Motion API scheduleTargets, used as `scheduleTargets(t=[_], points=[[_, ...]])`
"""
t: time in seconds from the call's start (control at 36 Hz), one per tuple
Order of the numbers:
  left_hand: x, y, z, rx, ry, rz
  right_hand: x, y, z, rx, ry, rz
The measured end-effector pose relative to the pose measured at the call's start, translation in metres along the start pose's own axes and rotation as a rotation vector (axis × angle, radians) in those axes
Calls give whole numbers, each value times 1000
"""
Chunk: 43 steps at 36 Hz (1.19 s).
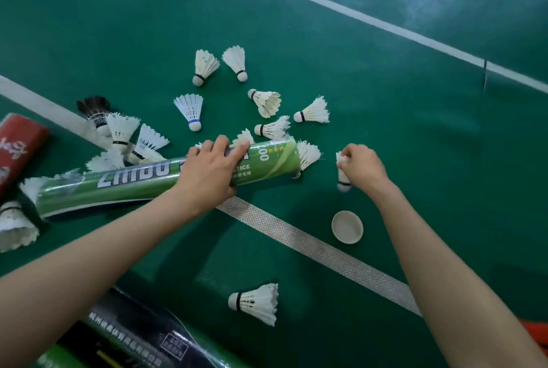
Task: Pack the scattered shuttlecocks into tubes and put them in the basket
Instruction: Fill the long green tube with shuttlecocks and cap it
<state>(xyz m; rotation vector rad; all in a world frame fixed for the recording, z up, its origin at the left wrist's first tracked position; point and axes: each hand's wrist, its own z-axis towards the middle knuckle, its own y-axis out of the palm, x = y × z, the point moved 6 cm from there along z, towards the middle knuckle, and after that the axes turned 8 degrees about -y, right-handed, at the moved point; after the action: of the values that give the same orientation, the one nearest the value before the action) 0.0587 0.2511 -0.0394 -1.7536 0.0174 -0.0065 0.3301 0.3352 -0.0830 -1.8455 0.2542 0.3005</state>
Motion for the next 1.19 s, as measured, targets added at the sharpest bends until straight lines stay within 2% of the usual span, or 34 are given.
scheduleTargets(t=[0.06, 0.14, 0.22, 0.39, 0.58, 0.72, 0.89, 0.94, 1.0, 1.11, 1.19], points=[[-1, -4, 5, 6, -9, -13, -12, -19, 0, 93, -44, 130], [-5, -7, 8, 19, -22, -23, -32, -44, -9, 280, -111, 545], [-8, -11, 6, 54, -28, -60, -54, -50, -19, 305, -170, 840], [-7, -18, -7, 122, -33, -137, -90, -37, -37, 292, -256, 1027], [-9, -19, -18, 147, -54, -193, -131, -19, -68, 118, -361, 1175], [-18, -9, -34, 94, -51, -145, -134, 5, -82, -69, -385, 1168], [-28, 11, -62, -40, 26, 58, -100, 33, -107, 159, -439, 898], [-34, 19, -73, -89, 59, 105, -94, 49, -126, 110, -562, 766], [-39, 26, -85, -128, 84, 137, -89, 67, -148, -11, -714, 593], [-38, 37, -105, -163, 99, 194, -82, 100, -187, -151, -1013, 123], [-36, 43, -114, -166, 91, 187, -81, 117, -198, -241, -1002, -44]])
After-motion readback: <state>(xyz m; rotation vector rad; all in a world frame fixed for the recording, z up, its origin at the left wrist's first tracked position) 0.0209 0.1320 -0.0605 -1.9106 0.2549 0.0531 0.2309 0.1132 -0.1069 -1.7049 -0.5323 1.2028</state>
